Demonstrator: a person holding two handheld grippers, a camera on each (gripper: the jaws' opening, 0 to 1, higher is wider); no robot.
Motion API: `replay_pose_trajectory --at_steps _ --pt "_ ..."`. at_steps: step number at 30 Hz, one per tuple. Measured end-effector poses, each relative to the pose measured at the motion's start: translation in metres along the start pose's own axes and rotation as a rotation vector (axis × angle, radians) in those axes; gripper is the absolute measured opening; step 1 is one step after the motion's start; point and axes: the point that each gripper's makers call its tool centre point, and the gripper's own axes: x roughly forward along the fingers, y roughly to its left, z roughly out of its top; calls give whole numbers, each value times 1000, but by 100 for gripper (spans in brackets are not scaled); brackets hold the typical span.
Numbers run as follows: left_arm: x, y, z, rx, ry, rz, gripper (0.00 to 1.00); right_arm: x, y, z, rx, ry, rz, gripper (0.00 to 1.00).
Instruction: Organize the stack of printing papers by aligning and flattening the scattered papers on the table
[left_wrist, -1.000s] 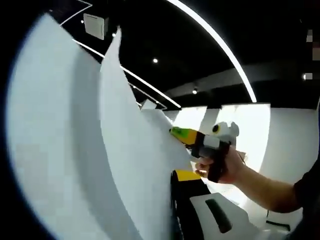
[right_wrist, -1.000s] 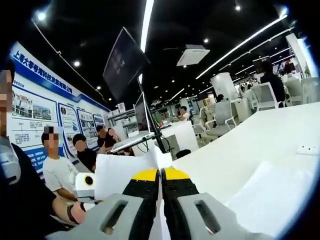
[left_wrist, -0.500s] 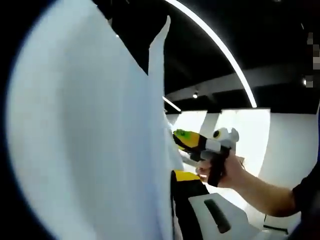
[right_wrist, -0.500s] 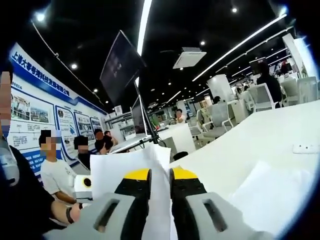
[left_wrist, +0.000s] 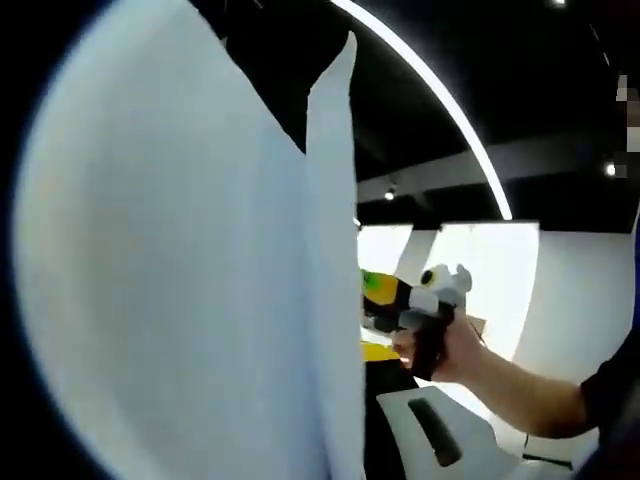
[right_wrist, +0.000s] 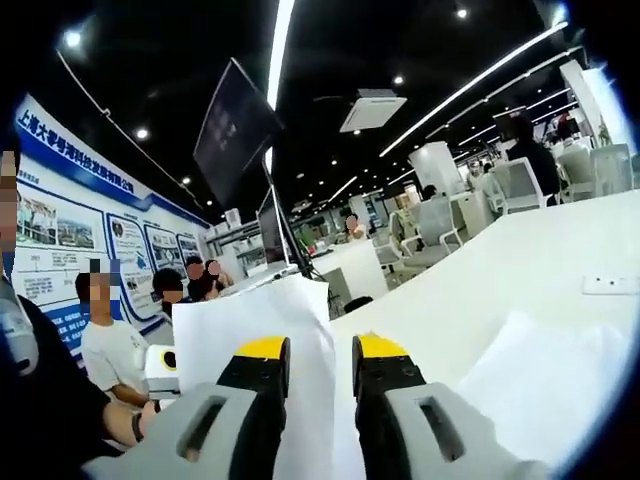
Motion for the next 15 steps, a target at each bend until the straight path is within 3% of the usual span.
replay_pose_trajectory --at_steps 9,15 --pt "0 2 2 -13 -12 6 6 -1 -2 -3 7 9 -9 23" --pt "0 2 3 -14 -16 7 6 -2 -3 -2 13 8 -32 30"
